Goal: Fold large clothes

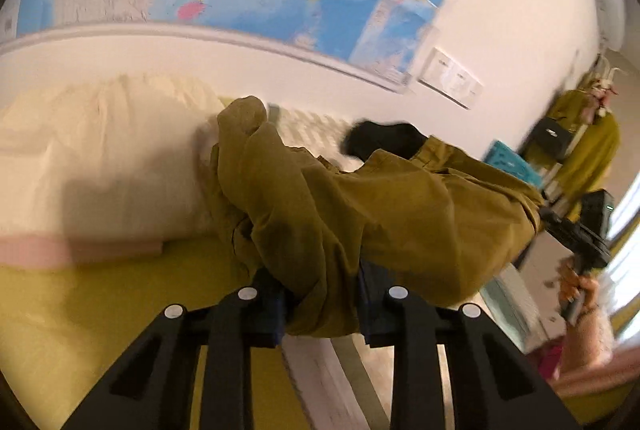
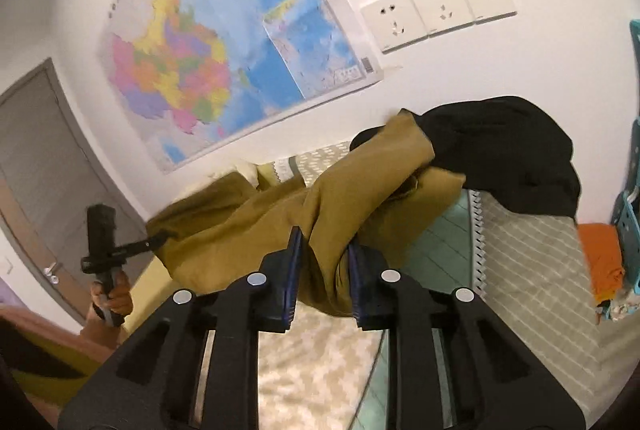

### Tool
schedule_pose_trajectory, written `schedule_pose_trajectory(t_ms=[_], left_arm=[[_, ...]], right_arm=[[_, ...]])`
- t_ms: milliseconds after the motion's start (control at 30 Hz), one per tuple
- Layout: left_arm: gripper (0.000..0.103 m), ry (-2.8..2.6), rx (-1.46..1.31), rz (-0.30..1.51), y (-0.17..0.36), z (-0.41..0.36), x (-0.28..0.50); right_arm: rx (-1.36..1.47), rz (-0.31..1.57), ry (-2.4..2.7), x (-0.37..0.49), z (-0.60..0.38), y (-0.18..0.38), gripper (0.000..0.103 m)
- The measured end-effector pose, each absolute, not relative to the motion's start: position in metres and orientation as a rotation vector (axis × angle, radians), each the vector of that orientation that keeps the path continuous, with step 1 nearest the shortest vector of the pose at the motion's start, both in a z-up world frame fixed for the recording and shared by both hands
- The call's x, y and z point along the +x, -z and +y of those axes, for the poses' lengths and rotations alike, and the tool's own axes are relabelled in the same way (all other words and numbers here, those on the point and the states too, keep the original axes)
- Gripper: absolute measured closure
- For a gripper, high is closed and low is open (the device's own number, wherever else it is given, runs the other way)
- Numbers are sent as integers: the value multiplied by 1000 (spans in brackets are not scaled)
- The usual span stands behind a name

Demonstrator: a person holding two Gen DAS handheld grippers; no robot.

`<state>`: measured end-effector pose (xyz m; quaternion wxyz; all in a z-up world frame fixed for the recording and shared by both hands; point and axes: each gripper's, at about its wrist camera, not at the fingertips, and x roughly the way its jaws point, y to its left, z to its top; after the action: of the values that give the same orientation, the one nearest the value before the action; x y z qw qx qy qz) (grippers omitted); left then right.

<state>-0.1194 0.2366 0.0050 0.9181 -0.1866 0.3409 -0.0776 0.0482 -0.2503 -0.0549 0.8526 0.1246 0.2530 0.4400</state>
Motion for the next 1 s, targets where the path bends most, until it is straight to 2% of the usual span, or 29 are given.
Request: schedule_pose_trajectory(t_ms=[67,133,167,200,267,300,333,367,400,433,467,600,733,767,800,833,867,900,933,967,1000], left_arm=[[77,170,-410,770,18,233,-122],[76,147,-427,887,55,229,-118],[75,140,-452,935,74,230,-117],[73,143,-480,930,80,233,-118],[63,128,-482,884,72,237,-123],[50,92,-442,876,64,236,-124],[44,61,-405,864,56,234,-125],[44,30,-353,842,46,230,-126],[41,22,-310,821,37,228,-127],[32,30,-277,785,24,224,-129],[28,31,-255,760,15,219,-128],[25,32,-132,700,-10,197,-111],[22,70,-79,780,4,184,-65],[22,51,-63,813,13,184,-54],[28,38,-48,868,25,182,-36],[39,25,-42,900,32,182,-27],[45,8,-38,940,41,183,-15],[48,-4,-29,965,49,183,-4],[58,0,-27,962,50,183,1],[68,9,-29,953,50,184,5],[84,4,-40,953,49,186,11]], right_arm=[[268,595,-877,53,-264,74,80],[312,743,-808,67,-274,117,90],[299,784,-749,71,-276,131,101],[313,838,-706,76,-283,151,100],[426,857,-694,76,-300,166,100],[362,827,-657,70,-300,160,99],[322,795,-647,64,-298,152,97],[304,771,-639,60,-297,145,87],[272,734,-632,56,-292,130,67],[237,705,-635,52,-285,121,59],[204,678,-631,50,-278,113,49],[120,647,-736,59,-225,94,44],[48,726,-773,89,-158,102,44],[35,758,-788,99,-141,107,44],[24,779,-778,104,-133,112,43],[-7,800,-756,111,-122,116,44],[-50,819,-739,117,-111,121,48],[-67,832,-736,123,-102,125,67],[-68,838,-745,125,-100,126,74],[-72,837,-755,127,-98,126,89],[-72,817,-754,127,-98,123,100]])
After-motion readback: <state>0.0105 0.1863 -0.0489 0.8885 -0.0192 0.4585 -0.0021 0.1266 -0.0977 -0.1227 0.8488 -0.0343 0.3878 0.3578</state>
